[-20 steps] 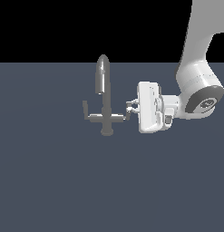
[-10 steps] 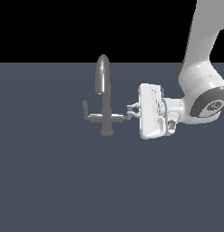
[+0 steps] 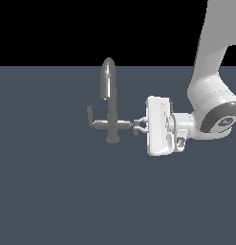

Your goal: Turn on the faucet by rotating a designated handle.

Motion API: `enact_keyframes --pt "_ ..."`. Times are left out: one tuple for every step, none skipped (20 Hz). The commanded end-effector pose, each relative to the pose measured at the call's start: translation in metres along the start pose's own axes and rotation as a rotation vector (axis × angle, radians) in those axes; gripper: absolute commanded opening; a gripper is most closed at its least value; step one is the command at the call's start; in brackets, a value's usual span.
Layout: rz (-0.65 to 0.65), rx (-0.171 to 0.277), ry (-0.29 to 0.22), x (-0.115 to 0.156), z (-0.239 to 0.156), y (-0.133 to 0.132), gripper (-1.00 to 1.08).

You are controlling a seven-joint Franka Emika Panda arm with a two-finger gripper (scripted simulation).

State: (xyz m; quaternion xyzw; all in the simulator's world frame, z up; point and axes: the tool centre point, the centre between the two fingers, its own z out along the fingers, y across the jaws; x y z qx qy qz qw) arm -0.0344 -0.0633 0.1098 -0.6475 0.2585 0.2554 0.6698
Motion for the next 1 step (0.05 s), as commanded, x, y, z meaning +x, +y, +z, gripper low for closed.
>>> enact_keyframes --pt "0.045 0.001 0.009 0.0116 -0.0002 0.0343 -1.00"
